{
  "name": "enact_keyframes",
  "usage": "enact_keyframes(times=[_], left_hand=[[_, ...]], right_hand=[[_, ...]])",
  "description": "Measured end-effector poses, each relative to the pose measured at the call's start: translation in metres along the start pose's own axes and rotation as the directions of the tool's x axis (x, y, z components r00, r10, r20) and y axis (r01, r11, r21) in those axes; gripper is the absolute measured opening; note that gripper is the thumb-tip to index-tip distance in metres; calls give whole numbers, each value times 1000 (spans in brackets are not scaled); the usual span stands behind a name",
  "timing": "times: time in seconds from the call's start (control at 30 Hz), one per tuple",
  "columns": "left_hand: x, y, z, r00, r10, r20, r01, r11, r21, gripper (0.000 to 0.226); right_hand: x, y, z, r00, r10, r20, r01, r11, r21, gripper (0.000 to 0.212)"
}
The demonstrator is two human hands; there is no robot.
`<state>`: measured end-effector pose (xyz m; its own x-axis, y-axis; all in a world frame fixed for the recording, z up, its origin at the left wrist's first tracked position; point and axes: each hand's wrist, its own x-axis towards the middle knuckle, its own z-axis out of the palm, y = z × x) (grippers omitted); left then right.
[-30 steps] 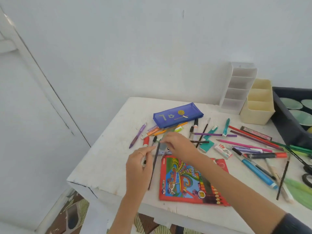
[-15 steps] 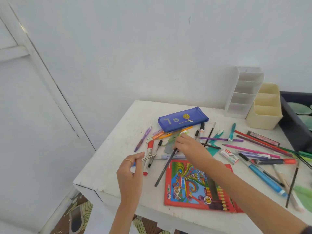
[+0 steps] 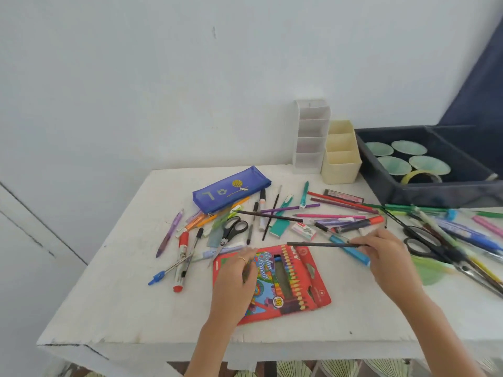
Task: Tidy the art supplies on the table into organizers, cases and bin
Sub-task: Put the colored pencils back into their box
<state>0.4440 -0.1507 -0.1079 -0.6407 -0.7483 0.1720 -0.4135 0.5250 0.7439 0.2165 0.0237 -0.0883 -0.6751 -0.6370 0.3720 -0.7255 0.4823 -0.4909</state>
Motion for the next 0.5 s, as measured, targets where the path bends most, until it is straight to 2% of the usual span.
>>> enact_keyframes(times=[0.1, 0.2, 0.33, 0.5], left_hand=[[2, 2, 8, 999, 20, 44, -25, 995, 100, 39], [2, 2, 11, 998, 3, 63, -12, 990, 143, 41], [3, 0, 11, 997, -8, 75, -4, 989, 145, 40], [4, 0, 10, 996, -19, 91, 5, 990, 142, 41]], right_hand=[[-15, 16, -8, 993, 118, -22, -119, 989, -89, 24], [-24, 19, -10, 986, 168, -4, -167, 976, -138, 25], [-26, 11, 1, 995, 85, 58, -79, 993, -93, 32], [-19, -28, 26, 987, -44, 155, 47, 999, -12, 26]])
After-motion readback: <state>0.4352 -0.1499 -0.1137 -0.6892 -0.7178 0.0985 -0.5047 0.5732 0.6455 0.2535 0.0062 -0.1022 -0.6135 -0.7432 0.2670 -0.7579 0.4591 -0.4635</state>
